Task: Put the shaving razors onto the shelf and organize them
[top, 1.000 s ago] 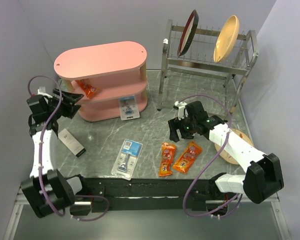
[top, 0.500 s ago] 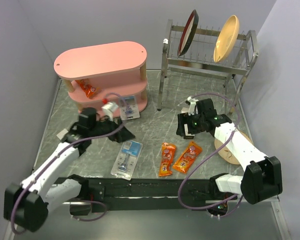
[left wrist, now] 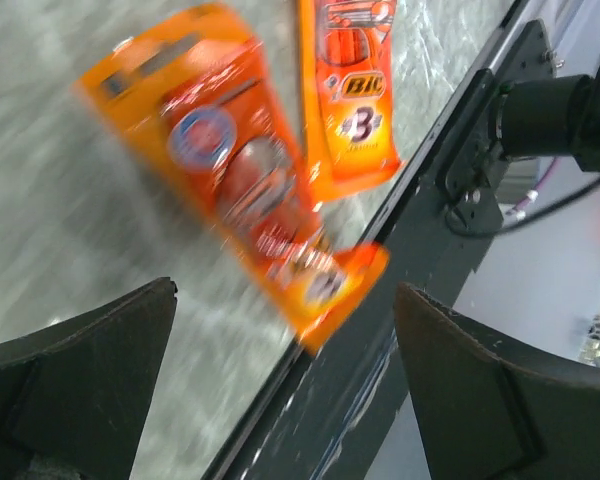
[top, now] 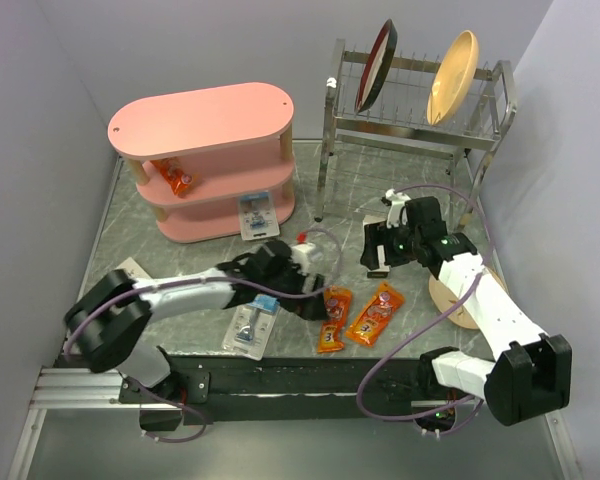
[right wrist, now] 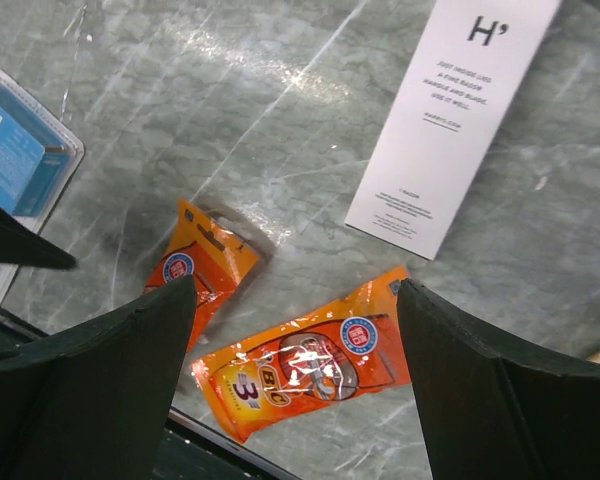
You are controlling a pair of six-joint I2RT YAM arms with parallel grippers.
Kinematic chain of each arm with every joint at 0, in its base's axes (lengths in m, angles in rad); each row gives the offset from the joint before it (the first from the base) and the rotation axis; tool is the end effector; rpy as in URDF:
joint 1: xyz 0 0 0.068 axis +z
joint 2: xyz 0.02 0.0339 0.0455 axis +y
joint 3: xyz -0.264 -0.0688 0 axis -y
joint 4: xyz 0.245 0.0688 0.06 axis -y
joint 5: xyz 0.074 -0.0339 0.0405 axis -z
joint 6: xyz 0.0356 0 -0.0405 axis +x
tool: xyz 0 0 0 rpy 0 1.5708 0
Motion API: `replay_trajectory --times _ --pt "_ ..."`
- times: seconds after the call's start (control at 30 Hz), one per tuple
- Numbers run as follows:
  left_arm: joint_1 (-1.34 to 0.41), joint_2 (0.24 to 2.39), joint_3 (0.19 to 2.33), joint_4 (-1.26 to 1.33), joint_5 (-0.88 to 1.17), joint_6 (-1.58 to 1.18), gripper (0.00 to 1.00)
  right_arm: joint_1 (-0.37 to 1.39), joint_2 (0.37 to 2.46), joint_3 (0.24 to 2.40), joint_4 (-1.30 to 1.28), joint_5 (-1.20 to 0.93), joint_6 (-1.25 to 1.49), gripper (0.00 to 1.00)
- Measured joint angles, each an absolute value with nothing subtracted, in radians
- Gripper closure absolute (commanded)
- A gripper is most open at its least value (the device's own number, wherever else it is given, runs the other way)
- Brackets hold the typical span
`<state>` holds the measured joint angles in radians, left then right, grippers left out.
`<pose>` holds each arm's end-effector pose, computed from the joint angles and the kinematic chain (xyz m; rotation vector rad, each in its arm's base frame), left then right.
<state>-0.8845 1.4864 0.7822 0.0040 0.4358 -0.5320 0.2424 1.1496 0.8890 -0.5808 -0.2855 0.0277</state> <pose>0.1814 -0.2451 0.1952 0.6903 2.4109 -1.1742 0.2270 0.0665 0.2686 -0.3907 2.3882 0.4683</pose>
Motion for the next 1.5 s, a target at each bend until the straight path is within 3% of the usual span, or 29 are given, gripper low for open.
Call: replay_trajectory --times 0.3,0.63,0.83,1.0,1.27,1.33,1.5 --pt "-1.047 1.797 1.089 -0.119 0.339 -0.516 0.05 0.202 1.105 0.897 -0.589 -0.281 0.020 0.12" --pt "-1.070 1.863 1.181 -0.255 0.191 -0.422 0.09 0.191 1.099 0.908 -0.588 -0.290 0.028 0.12" --pt "-1.080 1.929 1.277 -0.374 0.117 -0.257 0.19 0.190 1.100 0.929 -0.587 -0.289 0.018 0.12" --pt "-1.058 1.947 1.299 -0.398 0.068 -0.117 0.34 0.185 1.100 0.936 -0.584 -0.282 0.012 0.12" --pt "-0.995 1.909 1.254 -0.402 0.059 0.220 0.43 0.185 1.098 0.936 -0.589 -0.276 -0.018 0.12" --pt "-0.982 1.865 1.205 -0.393 0.066 0.358 0.43 0.185 1.097 0.936 -0.590 -0.278 -0.028 0.12" --pt "-0.973 1.680 1.007 -0.360 0.131 0.703 0.21 0.185 1.094 0.935 -0.595 -0.327 -0.094 0.12"
